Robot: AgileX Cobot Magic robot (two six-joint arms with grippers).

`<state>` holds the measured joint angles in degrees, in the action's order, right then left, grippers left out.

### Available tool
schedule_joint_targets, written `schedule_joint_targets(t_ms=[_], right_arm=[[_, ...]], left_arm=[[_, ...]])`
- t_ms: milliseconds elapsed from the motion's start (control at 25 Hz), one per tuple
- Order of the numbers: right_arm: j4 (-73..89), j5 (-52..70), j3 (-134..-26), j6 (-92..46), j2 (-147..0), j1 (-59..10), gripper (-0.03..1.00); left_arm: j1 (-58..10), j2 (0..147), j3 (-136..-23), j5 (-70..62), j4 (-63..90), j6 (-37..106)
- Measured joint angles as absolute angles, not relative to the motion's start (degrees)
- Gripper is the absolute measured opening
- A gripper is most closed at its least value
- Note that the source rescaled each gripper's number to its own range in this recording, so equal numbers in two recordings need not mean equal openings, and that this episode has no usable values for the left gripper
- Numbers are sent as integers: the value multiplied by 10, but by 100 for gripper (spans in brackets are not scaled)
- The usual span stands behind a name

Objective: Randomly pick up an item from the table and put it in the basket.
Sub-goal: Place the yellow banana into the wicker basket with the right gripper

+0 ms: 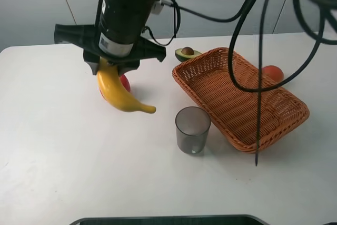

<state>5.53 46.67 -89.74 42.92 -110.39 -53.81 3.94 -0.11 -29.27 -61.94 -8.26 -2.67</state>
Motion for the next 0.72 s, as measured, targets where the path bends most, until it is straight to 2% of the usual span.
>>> schedule_joint_targets(t_ms=[520,720], right_arm=[[-42,673,-897,195,-1001,-463,0],[-82,692,-865,145,-1001,-436,0]], left_arm=[[39,-1,-293,-619,-83,-27],[39,-1,-293,-619,-83,-27]])
